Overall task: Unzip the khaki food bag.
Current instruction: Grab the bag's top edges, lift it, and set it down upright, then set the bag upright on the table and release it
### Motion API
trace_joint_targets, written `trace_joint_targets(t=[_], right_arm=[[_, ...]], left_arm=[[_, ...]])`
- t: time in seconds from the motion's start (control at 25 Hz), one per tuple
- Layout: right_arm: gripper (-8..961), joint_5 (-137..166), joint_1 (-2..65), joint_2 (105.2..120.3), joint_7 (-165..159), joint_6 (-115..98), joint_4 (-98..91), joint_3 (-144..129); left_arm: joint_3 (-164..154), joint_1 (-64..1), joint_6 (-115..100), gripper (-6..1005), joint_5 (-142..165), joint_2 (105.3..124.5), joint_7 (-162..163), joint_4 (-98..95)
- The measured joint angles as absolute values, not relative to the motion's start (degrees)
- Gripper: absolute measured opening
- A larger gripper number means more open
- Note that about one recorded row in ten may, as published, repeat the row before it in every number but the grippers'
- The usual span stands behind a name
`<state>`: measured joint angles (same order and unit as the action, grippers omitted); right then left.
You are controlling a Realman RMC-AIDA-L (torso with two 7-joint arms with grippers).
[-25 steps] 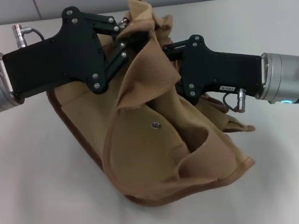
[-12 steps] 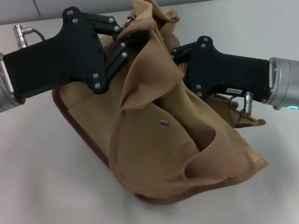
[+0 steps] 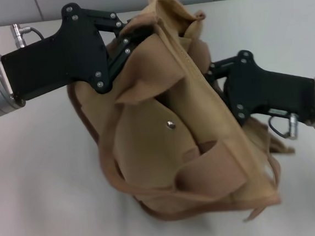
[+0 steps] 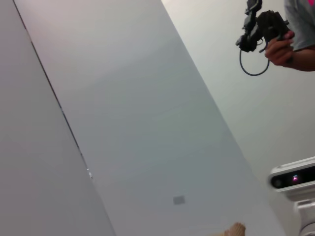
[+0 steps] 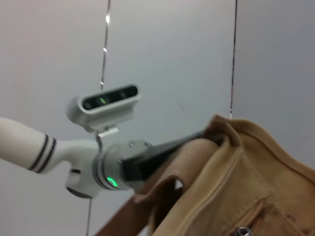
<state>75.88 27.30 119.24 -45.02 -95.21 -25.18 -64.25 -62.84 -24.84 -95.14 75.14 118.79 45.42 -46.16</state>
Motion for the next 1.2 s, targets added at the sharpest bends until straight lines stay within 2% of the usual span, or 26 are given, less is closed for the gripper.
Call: trace_joint_targets(t=[0.6, 1.0, 1.2], right_arm=[[64, 91.5, 11.7, 117.52, -47.0, -108.6, -30.2, -52.4], [97, 97.1, 8.4, 117.96, -50.8, -110.1, -28.4, -33.8], [114, 99.8, 8.0, 117.63, -51.3, -107.0, -29.0, -26.9]], left_arm=[[-62.7, -24.9, -91.2, 41, 72.2, 118.74, 45.3, -45.3], [-62.9, -25.4, -90.8, 53, 72.2, 118.74, 44.3, -44.4], [-62.7, -25.5, -91.2, 59, 72.2, 118.74, 44.2, -44.1]])
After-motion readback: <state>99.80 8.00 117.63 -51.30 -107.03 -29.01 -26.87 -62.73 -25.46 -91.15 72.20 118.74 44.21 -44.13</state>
